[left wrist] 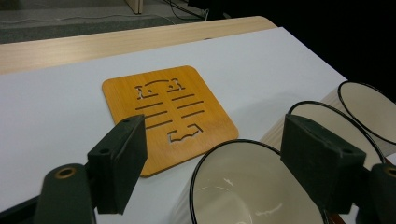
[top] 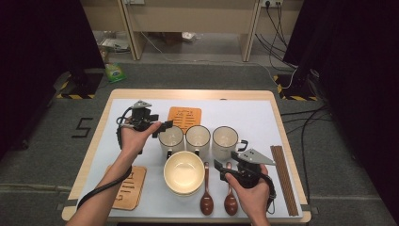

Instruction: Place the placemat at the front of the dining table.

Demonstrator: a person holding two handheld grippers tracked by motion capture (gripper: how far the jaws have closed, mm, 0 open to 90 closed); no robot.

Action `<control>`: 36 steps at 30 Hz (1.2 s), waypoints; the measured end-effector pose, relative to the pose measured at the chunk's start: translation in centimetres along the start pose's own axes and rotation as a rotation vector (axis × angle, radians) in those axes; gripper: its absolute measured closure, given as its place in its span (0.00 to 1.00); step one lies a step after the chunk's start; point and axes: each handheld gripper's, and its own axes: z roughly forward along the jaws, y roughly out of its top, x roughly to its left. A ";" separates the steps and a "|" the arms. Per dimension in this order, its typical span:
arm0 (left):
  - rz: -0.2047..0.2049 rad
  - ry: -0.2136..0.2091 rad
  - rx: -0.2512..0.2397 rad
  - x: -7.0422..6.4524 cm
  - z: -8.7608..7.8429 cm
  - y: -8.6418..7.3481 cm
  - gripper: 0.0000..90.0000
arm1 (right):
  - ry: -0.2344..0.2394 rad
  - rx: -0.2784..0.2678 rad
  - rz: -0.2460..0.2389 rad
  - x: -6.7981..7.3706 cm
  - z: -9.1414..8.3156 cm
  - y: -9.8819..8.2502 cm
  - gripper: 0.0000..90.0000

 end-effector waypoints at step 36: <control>0.093 -0.103 -0.060 -5.4 -5.0 -3.3 0.29 | -0.003 0.006 -0.001 0.0 0.2 -0.2 0.29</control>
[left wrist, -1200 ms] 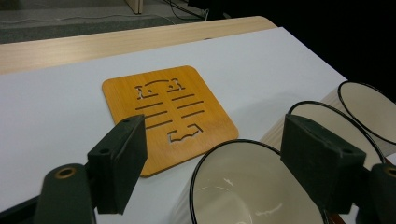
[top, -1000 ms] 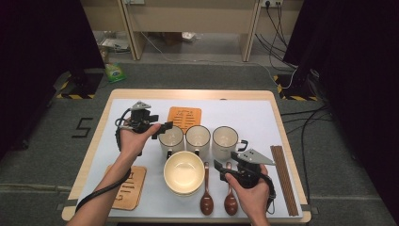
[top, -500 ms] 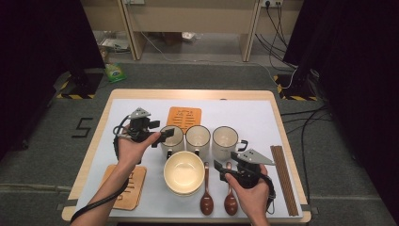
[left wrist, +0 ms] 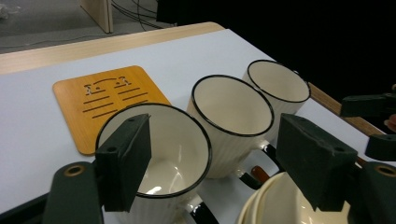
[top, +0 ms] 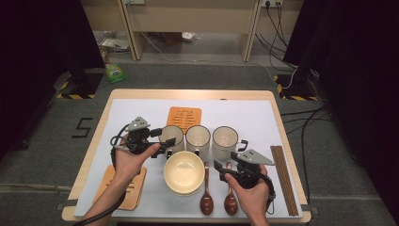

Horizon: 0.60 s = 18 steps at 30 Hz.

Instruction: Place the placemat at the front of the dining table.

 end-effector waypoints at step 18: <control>0.083 -0.062 0.049 -3.1 -0.5 -2.6 0.37 | 0.003 0.007 -0.002 0.2 0.1 -0.1 0.29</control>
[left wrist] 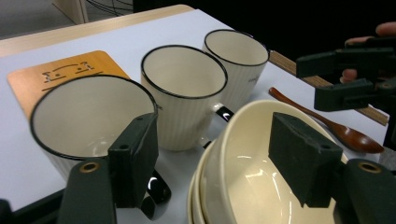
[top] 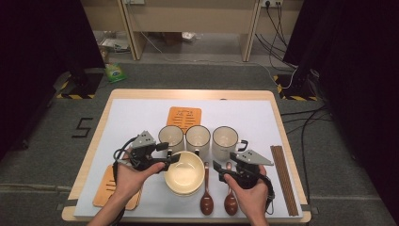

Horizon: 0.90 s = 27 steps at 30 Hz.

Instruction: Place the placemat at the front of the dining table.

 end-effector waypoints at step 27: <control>0.090 0.001 0.010 -0.4 1.6 -0.9 0.66 | 0.000 -0.001 -0.001 -0.1 0.0 -0.1 0.30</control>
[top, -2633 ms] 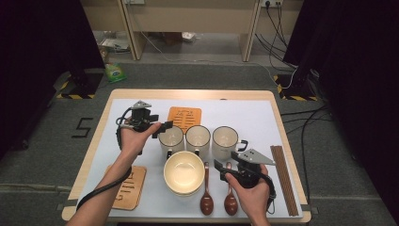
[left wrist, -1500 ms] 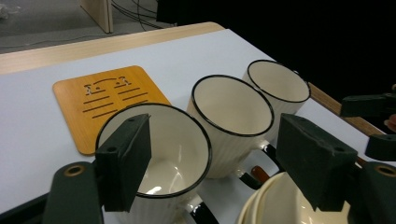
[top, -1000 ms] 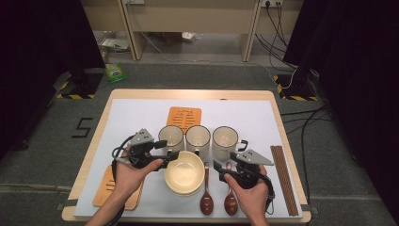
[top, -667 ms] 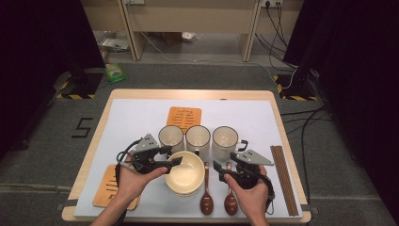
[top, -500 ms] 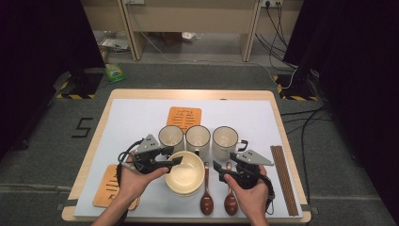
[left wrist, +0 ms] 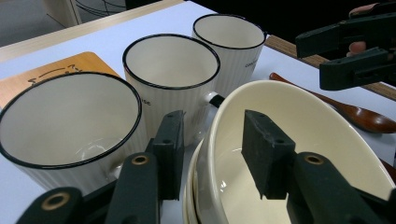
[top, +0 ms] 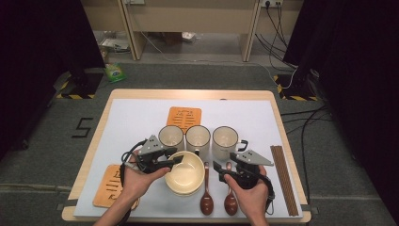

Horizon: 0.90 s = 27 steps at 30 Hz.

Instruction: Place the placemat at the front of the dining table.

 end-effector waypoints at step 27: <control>0.072 -0.006 0.023 0.1 0.5 -0.4 0.82 | 0.001 0.005 0.003 -0.1 0.2 -0.1 0.30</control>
